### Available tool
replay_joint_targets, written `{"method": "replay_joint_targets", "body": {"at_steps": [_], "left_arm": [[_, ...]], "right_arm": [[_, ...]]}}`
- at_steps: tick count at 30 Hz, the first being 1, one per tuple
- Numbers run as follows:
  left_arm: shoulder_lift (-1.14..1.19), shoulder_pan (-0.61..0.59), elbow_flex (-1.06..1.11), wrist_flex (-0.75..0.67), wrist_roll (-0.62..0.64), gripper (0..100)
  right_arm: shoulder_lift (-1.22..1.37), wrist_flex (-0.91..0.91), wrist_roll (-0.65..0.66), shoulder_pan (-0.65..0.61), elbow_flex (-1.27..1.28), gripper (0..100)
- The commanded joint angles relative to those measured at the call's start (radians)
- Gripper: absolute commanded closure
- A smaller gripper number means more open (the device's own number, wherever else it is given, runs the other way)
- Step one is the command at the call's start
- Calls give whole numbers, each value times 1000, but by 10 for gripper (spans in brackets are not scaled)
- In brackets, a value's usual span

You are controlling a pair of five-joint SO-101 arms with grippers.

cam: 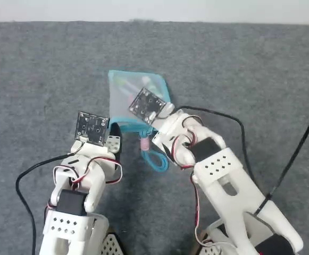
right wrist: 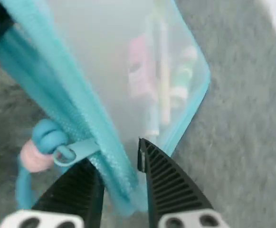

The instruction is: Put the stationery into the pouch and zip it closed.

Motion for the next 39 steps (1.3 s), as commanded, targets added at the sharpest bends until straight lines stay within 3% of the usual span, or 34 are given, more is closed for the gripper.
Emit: {"method": "replay_joint_targets", "body": {"at_steps": [1, 8, 15, 21, 30, 35, 39], "left_arm": [[-9, -5, -48, 2, 11, 987], [-9, -11, -79, 12, 12, 979], [-9, -15, -134, 109, 64, 794], [-15, -77, -151, 114, 66, 788], [-391, -180, -74, 189, 64, 782], [-411, -149, -35, 207, 66, 679], [-315, -38, -31, 204, 66, 672]], "right_arm": [[-51, 85, -103, 36, -66, 993], [-143, 226, -155, 76, -71, 993], [-104, 352, -186, 79, -181, 994], [47, 429, -252, 79, -338, 994], [240, 424, -304, 81, -525, 994], [285, 417, -331, 79, -539, 993], [222, 430, -334, 74, -523, 993]]}}
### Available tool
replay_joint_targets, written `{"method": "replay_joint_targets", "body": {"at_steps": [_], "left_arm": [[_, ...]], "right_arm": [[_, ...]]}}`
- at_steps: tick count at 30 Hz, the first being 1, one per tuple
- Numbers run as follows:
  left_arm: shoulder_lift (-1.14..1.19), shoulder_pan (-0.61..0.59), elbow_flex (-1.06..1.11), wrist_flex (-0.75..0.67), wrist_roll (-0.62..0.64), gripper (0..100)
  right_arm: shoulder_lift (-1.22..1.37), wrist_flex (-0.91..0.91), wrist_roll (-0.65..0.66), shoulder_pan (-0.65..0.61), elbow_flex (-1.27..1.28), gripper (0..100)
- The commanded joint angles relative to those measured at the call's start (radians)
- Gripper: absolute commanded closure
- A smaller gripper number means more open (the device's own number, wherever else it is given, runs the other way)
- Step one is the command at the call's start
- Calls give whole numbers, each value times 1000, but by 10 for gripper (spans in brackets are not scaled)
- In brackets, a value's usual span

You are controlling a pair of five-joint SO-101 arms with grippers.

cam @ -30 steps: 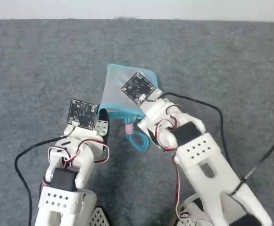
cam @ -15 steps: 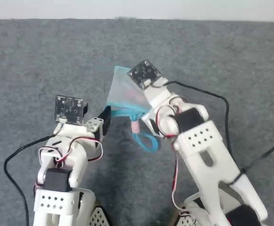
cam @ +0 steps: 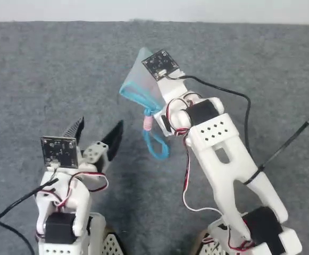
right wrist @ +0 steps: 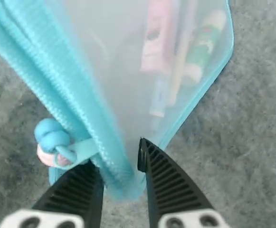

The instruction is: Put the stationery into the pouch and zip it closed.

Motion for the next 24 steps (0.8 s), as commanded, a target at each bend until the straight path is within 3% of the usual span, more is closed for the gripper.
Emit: {"method": "replay_joint_targets", "body": {"at_steps": [1, 8, 19, 24], "left_arm": [[120, 132, -8, -3, 18, 672], [299, 296, -8, -81, 17, 673], [414, 302, -8, -172, 21, 679], [416, 301, 1, -193, 17, 773]], "right_arm": [[-87, 4, -25, 10, -15, 993], [-243, -71, -15, 2, 143, 993], [-289, -85, 41, -107, 250, 993], [-268, -120, 52, -107, 288, 993]]}}
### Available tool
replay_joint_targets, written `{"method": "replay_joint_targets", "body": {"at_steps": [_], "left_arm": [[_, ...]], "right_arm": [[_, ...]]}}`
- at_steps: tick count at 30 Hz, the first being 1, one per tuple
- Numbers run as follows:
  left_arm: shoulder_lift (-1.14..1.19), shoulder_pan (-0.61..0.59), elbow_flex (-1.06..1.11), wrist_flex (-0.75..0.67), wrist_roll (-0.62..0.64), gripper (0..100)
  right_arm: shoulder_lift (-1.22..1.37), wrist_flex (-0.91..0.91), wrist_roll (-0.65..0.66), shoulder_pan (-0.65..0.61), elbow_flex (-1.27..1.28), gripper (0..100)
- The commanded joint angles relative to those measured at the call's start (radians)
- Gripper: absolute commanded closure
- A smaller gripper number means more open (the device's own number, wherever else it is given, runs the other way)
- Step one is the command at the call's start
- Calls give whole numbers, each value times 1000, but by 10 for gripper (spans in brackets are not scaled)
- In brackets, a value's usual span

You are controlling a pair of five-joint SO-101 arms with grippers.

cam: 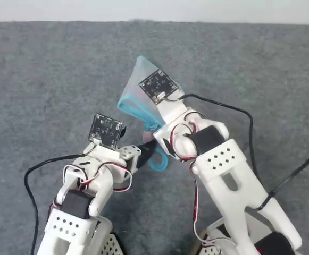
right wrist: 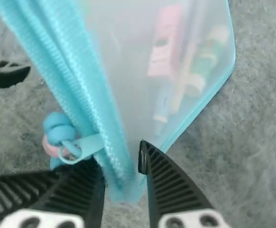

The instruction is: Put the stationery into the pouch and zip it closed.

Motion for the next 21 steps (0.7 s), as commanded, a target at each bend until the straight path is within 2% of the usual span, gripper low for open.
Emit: {"method": "replay_joint_targets", "body": {"at_steps": [1, 6, 7, 15, 21], "left_arm": [[6, 5, 15, -81, 17, 800], [5, 3, 44, -120, 15, 985], [5, 3, 44, -118, 15, 994], [5, 0, 45, -115, 15, 989], [5, -144, 44, -120, 15, 989]], "right_arm": [[-4, -42, 18, -22, 12, 993], [12, -61, 18, -4, 37, 993], [18, -61, 18, 10, 35, 993], [120, -79, 69, 156, 37, 993], [196, -127, 84, 255, 37, 993]]}}
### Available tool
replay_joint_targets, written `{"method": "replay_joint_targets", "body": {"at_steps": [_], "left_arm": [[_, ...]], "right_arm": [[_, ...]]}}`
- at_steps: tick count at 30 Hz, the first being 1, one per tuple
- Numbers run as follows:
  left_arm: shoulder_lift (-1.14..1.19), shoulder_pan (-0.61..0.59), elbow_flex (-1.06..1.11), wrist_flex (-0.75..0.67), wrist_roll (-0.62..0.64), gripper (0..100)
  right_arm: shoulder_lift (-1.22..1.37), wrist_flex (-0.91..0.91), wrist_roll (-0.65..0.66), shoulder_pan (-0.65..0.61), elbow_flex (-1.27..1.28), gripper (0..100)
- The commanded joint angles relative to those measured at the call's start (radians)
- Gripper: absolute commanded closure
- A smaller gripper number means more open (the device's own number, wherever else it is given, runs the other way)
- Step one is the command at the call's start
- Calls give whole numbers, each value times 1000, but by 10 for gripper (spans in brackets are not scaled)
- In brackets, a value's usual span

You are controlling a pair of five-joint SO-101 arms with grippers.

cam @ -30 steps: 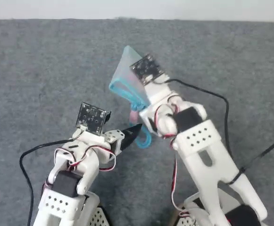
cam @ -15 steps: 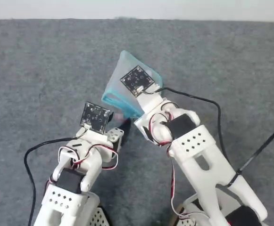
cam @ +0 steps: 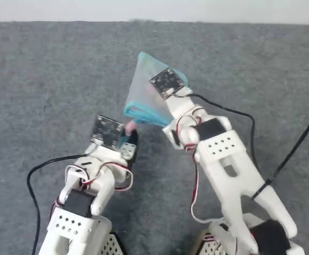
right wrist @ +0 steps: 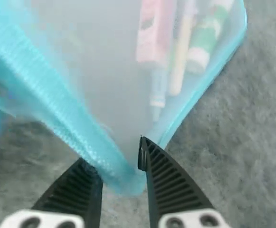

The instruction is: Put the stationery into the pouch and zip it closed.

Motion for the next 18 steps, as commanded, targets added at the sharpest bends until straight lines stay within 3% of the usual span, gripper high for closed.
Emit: {"method": "replay_joint_targets", "body": {"at_steps": [1, 10, 18], "left_arm": [[3, -137, -16, -40, 15, 989], [3, -181, -16, -40, 15, 989], [3, -298, -16, -41, 15, 989]], "right_arm": [[38, -13, 37, 87, 2, 993], [50, -4, 57, 96, 5, 993], [51, -12, 78, 232, 35, 993]]}}
